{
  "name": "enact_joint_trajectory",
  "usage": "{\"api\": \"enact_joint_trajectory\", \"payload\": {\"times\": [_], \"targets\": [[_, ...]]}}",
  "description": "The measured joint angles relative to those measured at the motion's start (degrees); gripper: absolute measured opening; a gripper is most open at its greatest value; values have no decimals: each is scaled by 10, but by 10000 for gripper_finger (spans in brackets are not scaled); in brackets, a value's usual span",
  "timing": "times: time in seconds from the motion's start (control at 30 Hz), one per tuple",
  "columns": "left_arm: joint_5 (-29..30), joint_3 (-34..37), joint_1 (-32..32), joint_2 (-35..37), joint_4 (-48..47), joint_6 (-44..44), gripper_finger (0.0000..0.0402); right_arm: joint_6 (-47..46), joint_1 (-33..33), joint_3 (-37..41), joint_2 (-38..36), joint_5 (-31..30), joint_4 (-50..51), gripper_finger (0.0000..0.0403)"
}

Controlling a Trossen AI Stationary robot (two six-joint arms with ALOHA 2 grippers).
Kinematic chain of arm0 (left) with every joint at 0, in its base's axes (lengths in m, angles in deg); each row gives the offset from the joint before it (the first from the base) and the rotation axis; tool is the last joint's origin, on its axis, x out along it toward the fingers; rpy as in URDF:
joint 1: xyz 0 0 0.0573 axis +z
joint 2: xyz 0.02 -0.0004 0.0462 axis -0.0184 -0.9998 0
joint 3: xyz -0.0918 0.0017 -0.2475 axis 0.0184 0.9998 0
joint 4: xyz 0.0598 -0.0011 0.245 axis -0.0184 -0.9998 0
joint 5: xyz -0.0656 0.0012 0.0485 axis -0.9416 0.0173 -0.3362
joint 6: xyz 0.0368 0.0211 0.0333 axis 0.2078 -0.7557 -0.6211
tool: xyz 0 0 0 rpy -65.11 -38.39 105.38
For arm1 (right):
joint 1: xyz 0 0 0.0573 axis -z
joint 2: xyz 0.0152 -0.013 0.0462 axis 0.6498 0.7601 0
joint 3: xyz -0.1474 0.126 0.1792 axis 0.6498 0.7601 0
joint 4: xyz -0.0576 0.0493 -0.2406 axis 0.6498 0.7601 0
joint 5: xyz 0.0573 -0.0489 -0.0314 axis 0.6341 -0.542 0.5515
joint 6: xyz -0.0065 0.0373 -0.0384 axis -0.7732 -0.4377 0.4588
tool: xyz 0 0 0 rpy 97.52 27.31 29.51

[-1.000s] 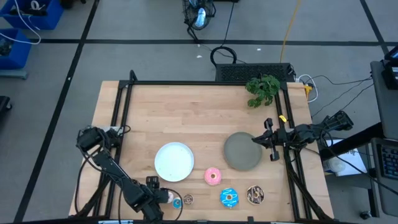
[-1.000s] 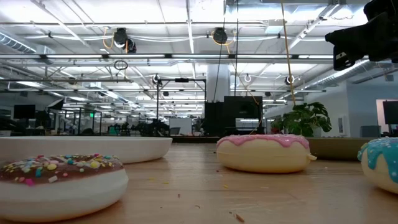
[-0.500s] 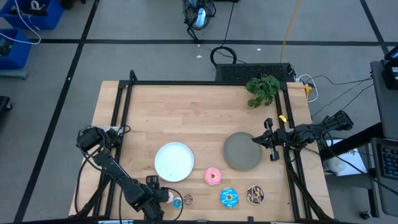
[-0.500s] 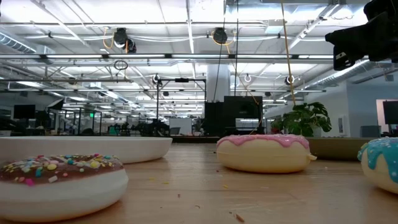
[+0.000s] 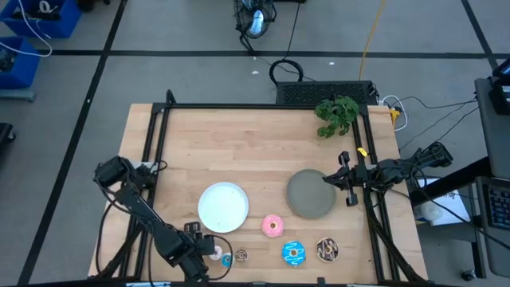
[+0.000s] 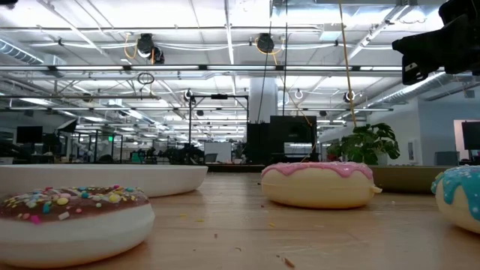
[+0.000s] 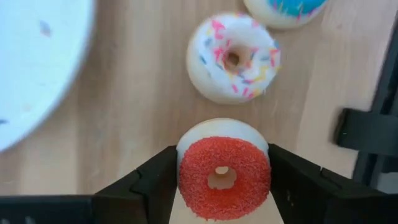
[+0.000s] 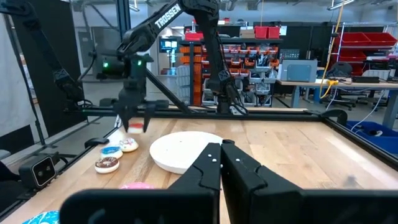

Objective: Pick & Place donuts
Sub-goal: Put the small orange donut on the white plate

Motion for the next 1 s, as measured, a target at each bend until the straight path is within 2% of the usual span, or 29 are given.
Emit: {"api": "enact_joint_trajectory", "payload": {"times": [0.57,1.0], "targets": [[48,-2,49,195,-180,40,230,0,0,0,0,0,0,0],[46,-2,57,213,-201,92,230,5,0,0,0,0,0,0]]}}
